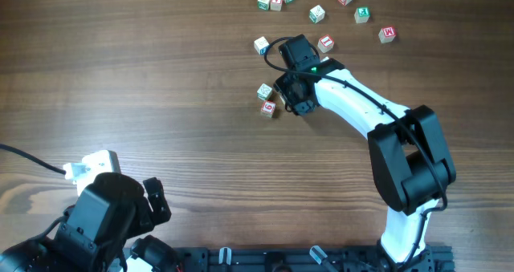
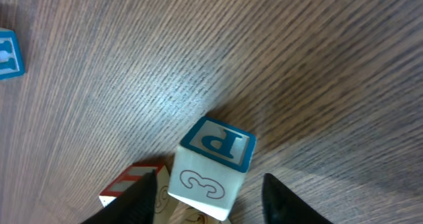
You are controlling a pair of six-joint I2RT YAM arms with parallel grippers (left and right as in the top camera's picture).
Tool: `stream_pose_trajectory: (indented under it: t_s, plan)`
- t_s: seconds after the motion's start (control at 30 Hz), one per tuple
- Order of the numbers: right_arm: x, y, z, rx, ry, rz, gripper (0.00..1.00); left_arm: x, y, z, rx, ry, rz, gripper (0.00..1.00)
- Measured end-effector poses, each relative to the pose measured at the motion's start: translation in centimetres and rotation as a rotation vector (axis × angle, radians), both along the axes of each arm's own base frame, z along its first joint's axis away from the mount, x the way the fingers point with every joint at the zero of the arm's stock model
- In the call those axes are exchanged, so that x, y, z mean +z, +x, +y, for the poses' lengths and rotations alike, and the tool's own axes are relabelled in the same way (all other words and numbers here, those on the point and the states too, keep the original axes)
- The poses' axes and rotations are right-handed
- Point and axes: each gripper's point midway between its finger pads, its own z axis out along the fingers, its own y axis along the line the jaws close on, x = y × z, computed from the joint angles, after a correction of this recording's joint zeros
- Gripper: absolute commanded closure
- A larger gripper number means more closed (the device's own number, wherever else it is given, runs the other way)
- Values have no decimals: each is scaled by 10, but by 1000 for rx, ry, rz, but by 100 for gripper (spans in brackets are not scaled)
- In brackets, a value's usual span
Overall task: Form a circle
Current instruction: 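Carry the P block down toward the placed blocks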
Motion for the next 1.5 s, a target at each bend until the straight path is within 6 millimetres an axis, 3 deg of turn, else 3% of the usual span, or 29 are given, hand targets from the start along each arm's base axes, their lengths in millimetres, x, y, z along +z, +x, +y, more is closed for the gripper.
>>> stream_pose_trajectory:
  t_s: [0.07,0.37,0.53,0.73,0.83,1.2,1.5]
  plan:
    - [0,1,-1,-3,-7,-6,34,0,0,0,0,0,0,0]
    - [1,7,-5,-14,-10,-26,33,0,0,0,0,0,0,0]
    - [-13,8,-3,-35,-4,-3,39,0,0,0,0,0,0,0]
    - [-13,12,-9,-60,8,-2,40,0,0,0,0,0,0,0]
    - [-14,13,-10,-79,16,3,45,0,0,0,0,0,0,0]
    - [-13,10,-2,-66,63,22,49,0,0,0,0,0,0,0]
    - [-12,8,1,-86,85,36,61,0,0,0,0,0,0,0]
